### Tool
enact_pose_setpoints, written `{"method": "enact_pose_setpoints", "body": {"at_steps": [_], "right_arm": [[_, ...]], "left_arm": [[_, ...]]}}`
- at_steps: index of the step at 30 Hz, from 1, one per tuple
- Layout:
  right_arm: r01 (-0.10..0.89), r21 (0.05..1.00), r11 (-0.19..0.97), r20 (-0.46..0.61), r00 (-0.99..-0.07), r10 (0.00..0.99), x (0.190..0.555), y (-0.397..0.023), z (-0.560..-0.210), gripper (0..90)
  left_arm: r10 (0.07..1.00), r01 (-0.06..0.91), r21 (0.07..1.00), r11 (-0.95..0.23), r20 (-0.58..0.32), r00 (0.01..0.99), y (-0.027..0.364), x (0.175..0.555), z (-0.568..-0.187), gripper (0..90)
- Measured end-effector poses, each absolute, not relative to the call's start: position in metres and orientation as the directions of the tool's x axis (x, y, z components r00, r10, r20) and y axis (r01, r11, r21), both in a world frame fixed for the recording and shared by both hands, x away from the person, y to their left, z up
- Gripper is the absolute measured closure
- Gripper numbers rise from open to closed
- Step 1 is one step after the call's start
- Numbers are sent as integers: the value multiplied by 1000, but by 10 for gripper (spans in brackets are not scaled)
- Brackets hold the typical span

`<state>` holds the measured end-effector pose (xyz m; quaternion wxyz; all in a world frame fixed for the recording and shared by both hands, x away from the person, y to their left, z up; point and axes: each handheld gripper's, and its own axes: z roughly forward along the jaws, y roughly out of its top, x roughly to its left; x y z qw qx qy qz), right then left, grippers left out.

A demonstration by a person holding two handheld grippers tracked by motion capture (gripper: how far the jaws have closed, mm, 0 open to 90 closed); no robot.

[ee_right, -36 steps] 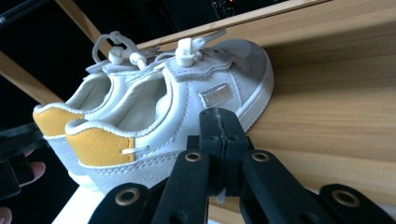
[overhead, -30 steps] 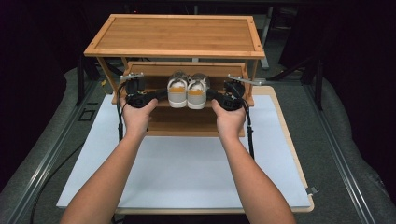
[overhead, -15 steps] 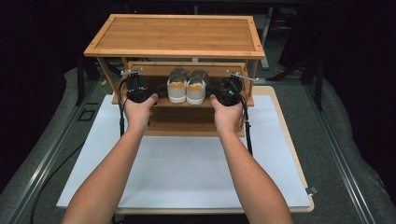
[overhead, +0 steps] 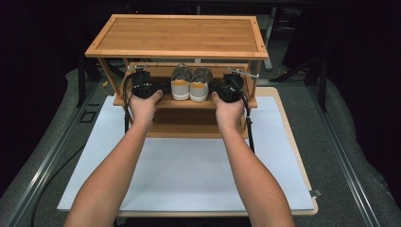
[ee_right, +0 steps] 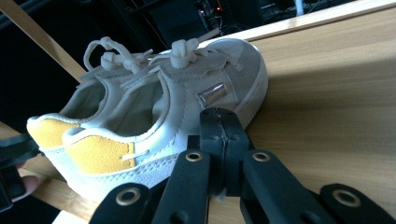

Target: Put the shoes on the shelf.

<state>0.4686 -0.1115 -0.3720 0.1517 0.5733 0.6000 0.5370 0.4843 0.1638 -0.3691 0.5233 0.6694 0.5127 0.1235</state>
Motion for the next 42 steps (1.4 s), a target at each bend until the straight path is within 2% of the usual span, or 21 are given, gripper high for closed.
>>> {"method": "enact_pose_setpoints", "body": {"at_steps": [3, 9, 14, 18, 24, 28, 35, 42], "right_arm": [[549, 814, -193, 401, -290, 869, 471, -111, -369, 900], [534, 821, -202, 402, -290, 868, 478, -111, -370, 900], [543, 812, -214, 415, -280, 866, 480, -112, -371, 900], [539, 813, -221, 418, -276, 866, 480, -112, -371, 900], [530, 818, -222, 419, -286, 862, 477, -114, -372, 888], [527, 830, -183, 379, -292, 878, 472, -114, -370, 879], [519, 836, -179, 374, -299, 878, 465, -113, -371, 878], [500, 850, -168, 370, -338, 865, 454, -113, -369, 861]], "left_arm": [[832, 553, 829, 84, -363, 419, 160, 488, -367, 900], [834, 559, 826, 67, -354, 423, 157, 488, -368, 900], [830, 577, 811, 99, -388, 402, 158, 492, -369, 899], [836, 577, 814, 68, -363, 412, 158, 492, -368, 895], [836, 575, 812, 96, -380, 396, 159, 489, -370, 875], [837, 561, 823, 91, -369, 404, 160, 486, -367, 875], [827, 555, 830, 58, -352, 439, 162, 479, -363, 870], [811, 546, 834, 82, -374, 450, 164, 472, -365, 871]]}}
